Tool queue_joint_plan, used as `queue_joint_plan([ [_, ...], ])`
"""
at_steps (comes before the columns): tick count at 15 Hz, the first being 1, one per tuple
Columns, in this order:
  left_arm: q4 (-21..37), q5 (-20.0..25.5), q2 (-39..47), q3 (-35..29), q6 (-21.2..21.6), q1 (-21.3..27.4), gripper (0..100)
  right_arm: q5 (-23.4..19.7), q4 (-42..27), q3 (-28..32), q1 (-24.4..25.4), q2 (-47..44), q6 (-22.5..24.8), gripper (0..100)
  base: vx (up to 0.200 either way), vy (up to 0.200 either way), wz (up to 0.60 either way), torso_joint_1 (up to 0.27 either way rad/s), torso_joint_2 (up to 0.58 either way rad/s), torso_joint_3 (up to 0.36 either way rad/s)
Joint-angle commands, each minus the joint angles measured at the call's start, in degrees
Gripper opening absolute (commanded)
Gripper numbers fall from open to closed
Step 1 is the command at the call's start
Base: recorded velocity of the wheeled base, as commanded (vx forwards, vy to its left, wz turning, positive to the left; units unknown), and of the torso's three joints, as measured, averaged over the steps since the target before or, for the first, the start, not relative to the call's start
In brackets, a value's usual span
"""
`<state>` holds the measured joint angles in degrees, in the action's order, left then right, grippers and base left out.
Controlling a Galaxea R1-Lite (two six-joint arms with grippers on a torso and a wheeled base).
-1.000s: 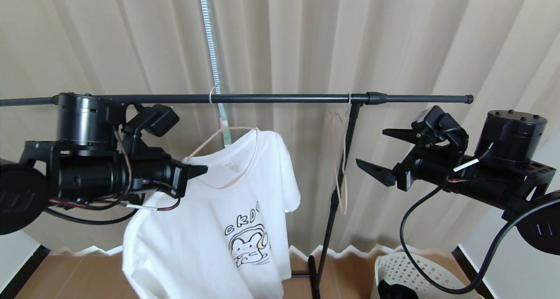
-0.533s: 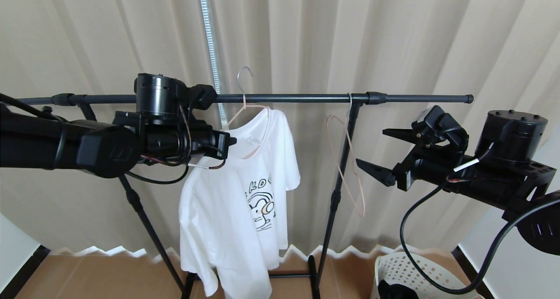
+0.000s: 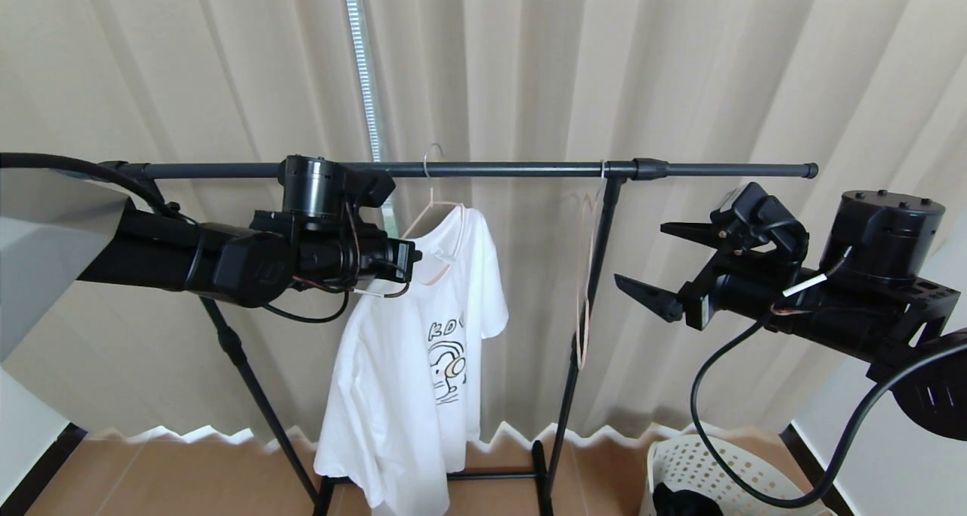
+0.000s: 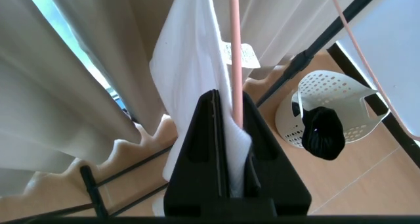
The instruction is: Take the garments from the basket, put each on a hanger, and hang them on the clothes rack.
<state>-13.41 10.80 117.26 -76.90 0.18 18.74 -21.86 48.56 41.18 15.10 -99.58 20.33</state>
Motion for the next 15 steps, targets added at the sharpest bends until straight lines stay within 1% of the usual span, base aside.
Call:
queue_joint_plan([
  [1,-0.04,0.01,0.69,0.26,-0.36,-0.02,0,-0.03,0.05,0.04,0.01,-0.26,0.06,100,0.000,0.000,0.00,0.000,0.00,0.000],
  [11,-0.13,0.10,0.69,1.75,-0.62,-0.02,0,0.15,0.05,0.04,0.01,-0.43,0.06,100,0.000,0.000,0.00,0.000,0.00,0.000],
  [12,-0.21,0.10,0.16,2.28,-0.62,-0.02,100,0.15,0.05,-0.13,0.01,-0.35,0.06,100,0.000,0.000,0.00,0.000,0.00,0.000],
  [13,-0.21,0.10,-0.02,2.28,-0.62,-0.02,100,0.15,0.05,-0.13,0.01,-0.35,0.06,100,0.000,0.000,0.00,0.000,0.00,0.000],
  [15,-1.36,0.10,-4.94,4.65,-0.36,0.25,100,0.15,0.14,-0.22,0.01,0.18,-0.03,100,0.000,0.000,0.00,0.000,0.00,0.000],
])
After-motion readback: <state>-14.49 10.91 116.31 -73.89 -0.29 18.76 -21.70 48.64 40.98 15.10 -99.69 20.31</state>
